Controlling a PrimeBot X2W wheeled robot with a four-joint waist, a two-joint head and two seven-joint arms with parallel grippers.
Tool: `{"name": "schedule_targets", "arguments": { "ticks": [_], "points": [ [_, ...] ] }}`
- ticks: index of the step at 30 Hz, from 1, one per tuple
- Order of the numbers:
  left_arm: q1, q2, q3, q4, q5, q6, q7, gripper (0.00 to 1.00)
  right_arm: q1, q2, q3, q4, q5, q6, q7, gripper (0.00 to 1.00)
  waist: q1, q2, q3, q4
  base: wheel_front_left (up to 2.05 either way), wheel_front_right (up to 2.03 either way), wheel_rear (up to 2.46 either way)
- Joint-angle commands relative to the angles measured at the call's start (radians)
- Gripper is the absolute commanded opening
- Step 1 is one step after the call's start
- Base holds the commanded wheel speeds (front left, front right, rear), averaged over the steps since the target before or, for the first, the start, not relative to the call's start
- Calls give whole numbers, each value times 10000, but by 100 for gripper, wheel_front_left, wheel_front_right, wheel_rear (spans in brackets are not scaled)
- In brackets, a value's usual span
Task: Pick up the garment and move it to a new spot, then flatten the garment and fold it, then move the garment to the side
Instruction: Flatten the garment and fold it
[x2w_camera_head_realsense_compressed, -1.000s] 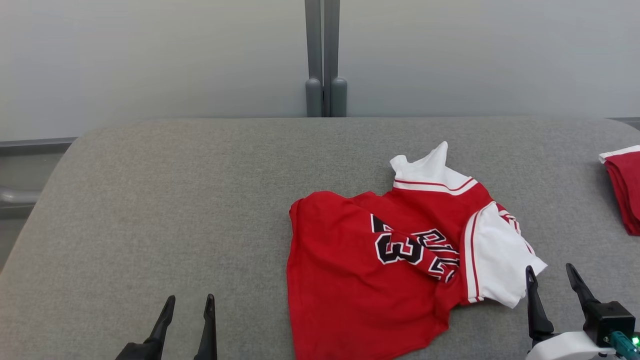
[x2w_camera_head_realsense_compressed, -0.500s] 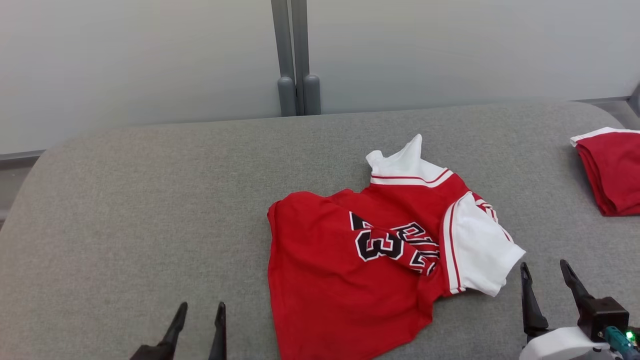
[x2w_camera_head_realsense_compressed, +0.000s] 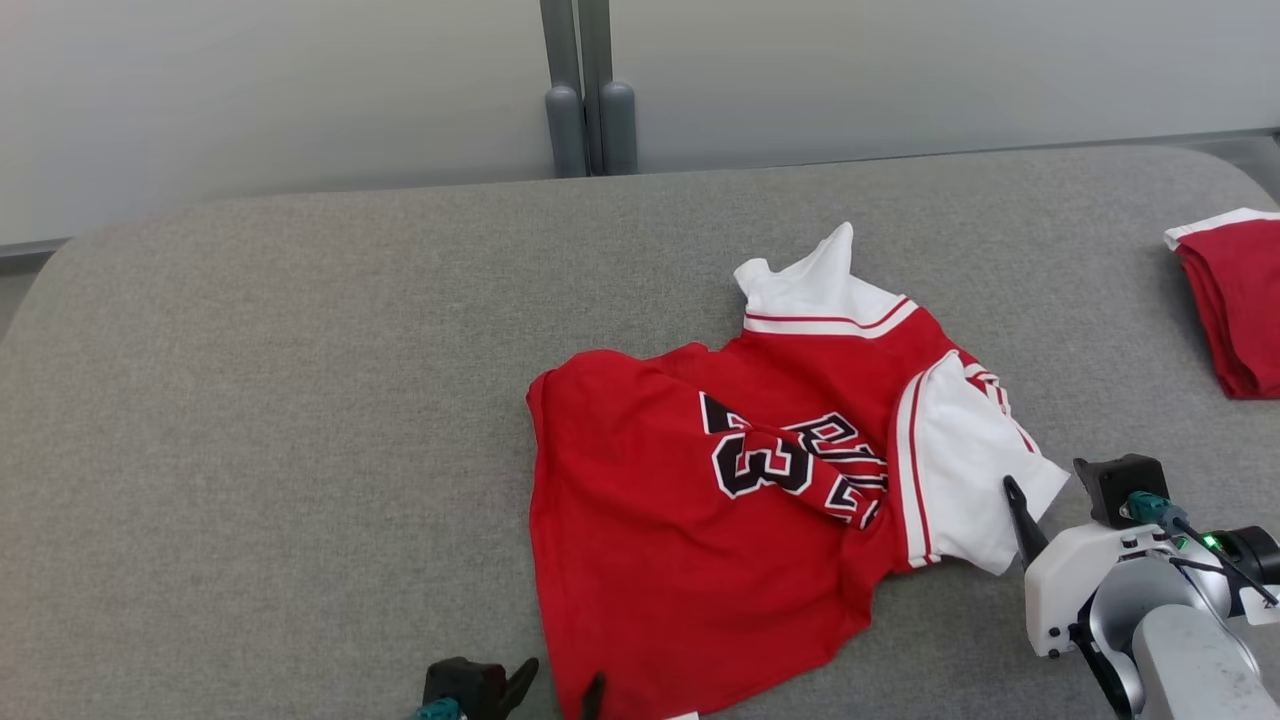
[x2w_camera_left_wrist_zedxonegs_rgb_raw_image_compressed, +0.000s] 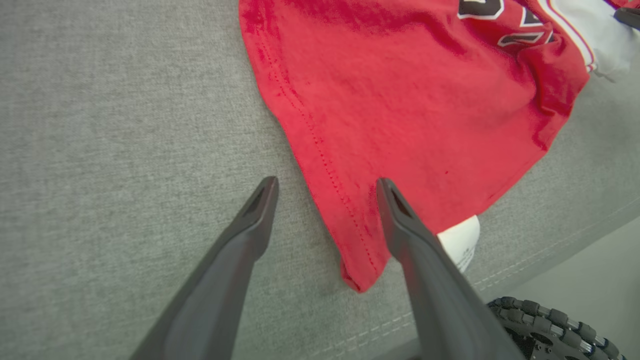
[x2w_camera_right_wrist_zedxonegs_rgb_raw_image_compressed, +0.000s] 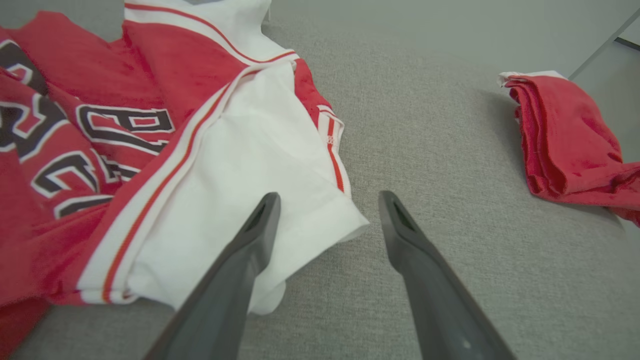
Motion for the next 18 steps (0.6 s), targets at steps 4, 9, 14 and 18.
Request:
{"name": "schedule_targets", "arguments": {
  "ticks": [4, 9, 14, 18],
  "points": [
    [-335, 44, -332, 113, -288, -2, -17, 100, -303, -157, 32, 315, 247, -15, 260, 100, 0, 0, 428, 122, 0, 0, 0],
    [-541, 43, -479, 444, -360, 111, -103, 100, -428, -176, 169, 469, 376, -15, 295, 100, 0, 0, 595, 98, 0, 0, 0],
    [-735, 43, -618, 828, -421, 97, -92, 100, -521, -60, 297, 654, 553, -15, 327, 100, 0, 0, 690, 86, 0, 0, 0],
    [-777, 42, -794, 1010, -505, 80, -19, 100, -428, -48, 347, 739, 653, -15, 289, 100, 0, 0, 705, 83, 0, 0, 0]
  ]
}}
